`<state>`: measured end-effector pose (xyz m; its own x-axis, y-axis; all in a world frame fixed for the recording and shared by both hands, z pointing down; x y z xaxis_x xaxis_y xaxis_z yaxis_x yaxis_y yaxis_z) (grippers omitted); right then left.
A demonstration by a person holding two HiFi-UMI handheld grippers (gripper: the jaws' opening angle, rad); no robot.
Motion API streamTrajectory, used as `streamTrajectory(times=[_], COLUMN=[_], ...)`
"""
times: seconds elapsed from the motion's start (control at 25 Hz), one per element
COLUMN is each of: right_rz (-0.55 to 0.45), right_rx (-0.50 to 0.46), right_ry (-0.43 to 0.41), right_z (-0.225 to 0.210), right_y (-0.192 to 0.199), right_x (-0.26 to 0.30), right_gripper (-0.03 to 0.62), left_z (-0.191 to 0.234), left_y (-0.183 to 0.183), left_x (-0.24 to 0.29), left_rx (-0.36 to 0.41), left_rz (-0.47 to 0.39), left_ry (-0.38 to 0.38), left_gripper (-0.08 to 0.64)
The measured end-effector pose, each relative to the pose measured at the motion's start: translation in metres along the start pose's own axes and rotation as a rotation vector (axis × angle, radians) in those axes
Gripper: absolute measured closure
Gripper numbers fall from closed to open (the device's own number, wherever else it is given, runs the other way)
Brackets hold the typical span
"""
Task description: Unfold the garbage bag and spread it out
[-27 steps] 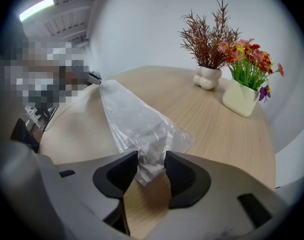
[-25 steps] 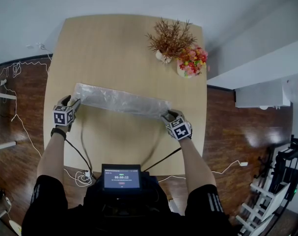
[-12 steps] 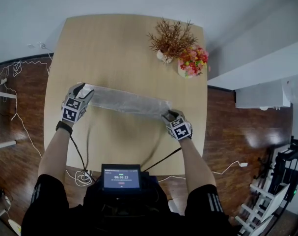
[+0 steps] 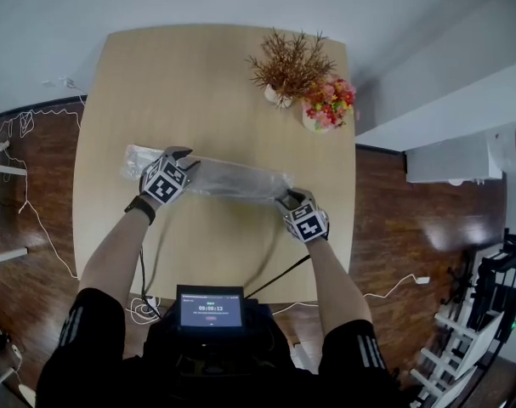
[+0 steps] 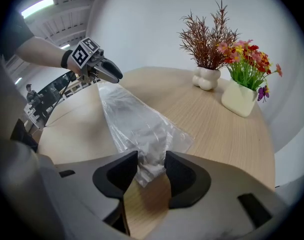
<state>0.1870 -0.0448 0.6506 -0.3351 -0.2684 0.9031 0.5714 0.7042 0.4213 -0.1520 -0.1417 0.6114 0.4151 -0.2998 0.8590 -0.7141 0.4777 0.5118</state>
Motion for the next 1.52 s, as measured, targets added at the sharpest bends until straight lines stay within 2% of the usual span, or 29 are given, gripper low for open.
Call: streamTrajectory(times=[0.12, 0.32, 0.76, 0.96, 1.16, 1.36, 1.52], right_rz=[-0.003, -0.011, -0.015, -0.012, -0.068, -0.163, -0.221], right_rx=[-0.001, -0.007, -0.014, -0.026, -0.031, -0.071, -0.134], right_ry=[-0.003, -0.004, -0.015, -0.017, 0.001, 0.027, 0.015], right_z=[0.000, 0.001, 0.000, 0.001, 0.001, 0.005, 0.017], right_y=[0.000, -0.002, -0.003, -0.003, -0.011, -0.039, -0.072], right_x=[0.001, 0.001, 0.003, 0.001, -0.010, -0.028, -0.038], right_gripper=[0.387, 0.387, 0.387, 0.387, 0.387, 0.388, 0.390], left_z=[-0.010, -0.017, -0.023, -0.028, -0.033, -0.042, -0.053], left_y=[0.003, 0.002, -0.002, -0.001, -0.004, -0.005, -0.004], left_x=[0.021, 0.041, 0.048, 0.046, 0.033, 0.016, 0.001], left_rx=[0.009, 0.016, -0.004, 0.021, 0.047, 0.100, 0.125], left_rz=[0.067, 0.129, 0.138, 0.119, 0.044, -0.031, -0.086], left_ry=[0.041, 0.051, 0.097, 0.076, 0.033, -0.010, -0.028], left_gripper=[0.408, 0.422, 0.557, 0.557, 0.558, 0.558, 0.558])
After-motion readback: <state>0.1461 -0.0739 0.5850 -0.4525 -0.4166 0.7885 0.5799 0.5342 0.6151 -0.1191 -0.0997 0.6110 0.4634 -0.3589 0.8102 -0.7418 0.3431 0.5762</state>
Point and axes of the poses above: the fingertips, and each gripper's own axes: x forward along the fingers, z to its left, y out of its underside, the point moved 10 cm from there along -x, backward along the fingers, and after that the axes turned 7 degrees about z, right-handed, at the moved point
